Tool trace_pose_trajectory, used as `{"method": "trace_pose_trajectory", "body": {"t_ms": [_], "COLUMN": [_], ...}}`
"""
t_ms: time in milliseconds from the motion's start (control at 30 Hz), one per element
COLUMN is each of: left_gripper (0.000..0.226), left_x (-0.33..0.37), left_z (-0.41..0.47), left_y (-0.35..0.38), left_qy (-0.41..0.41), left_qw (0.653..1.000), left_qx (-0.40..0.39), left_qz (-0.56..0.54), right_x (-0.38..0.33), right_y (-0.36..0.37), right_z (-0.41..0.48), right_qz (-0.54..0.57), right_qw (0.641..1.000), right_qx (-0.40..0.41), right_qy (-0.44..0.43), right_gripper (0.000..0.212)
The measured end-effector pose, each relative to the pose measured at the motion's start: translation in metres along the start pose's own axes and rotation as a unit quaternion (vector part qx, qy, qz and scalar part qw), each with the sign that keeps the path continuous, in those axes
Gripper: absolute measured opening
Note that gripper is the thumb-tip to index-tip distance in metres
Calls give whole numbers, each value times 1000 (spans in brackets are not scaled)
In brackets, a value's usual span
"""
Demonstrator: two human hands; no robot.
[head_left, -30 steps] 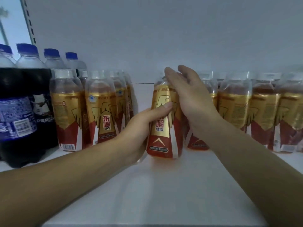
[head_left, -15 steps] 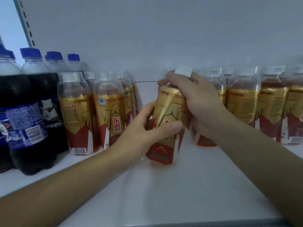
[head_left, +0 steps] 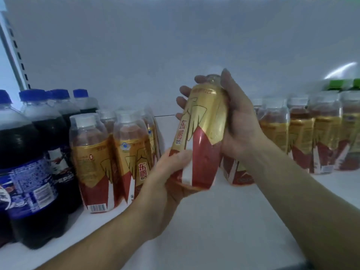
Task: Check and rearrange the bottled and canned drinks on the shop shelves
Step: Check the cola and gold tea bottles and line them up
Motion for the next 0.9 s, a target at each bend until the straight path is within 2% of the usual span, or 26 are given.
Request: {"method": "trace_pose_trajectory", "body": {"t_ms": [33,100,200,300,333,400,467,500,567,667,767,800,867,900], "left_gripper": [56,51,53,69,65,50,48,52,54,50,66,61,47,50], "left_x": [-4,-9,-8,-4,-4,-5,-10,-12,-15,-12,-11,-11,-14,-16], "left_z": [-1,-2,1,4,4,2,-1,-2,-1,2,3,4,3,2], "left_y": [4,9,3,-2,-2,6,14,16,14,6,2,2,5,8], "left_qy": [-29,-42,-3,17,16,-21,-80,-98,-97,-45,-13,-15,-56,-84], "left_qw": [999,997,1000,997,997,998,985,981,987,998,998,998,995,989], "left_qx": [-23,-32,2,50,51,16,-24,-34,-19,37,63,60,33,14], "left_qz": [-37,-59,13,64,50,-54,-152,-163,-130,-36,29,16,-77,-123], "right_x": [1,4,3,-1,-2,0,3,5,6,2,0,0,1,2], "right_y": [-4,-9,-14,-13,-12,-12,-14,-17,-20,-26,-28,-27,-24,-23], "right_z": [0,-1,-2,-3,-3,-1,0,1,1,0,2,3,4,4], "right_qz": [23,45,3,-14,-9,22,49,52,59,52,27,32,42,42], "right_qw": [1000,999,997,993,994,997,998,998,997,995,995,996,998,999], "right_qx": [-5,12,64,95,88,59,33,32,50,86,93,82,44,31], "right_qy": [7,7,-32,-65,-65,-44,-15,-7,-3,-19,-35,-31,-18,-11], "right_gripper": [42,34,20,28,23,18,31,35,30,14,13,14,16,18]}}
Point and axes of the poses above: each hand's wrist, its own z-axis towards the middle knuckle, its own y-axis out of the palm, x = y × z, the point moved 6 cm from there along z, towards the middle knuckle, and after that the axes turned 4 degrees about z, right-handed, at the moved point
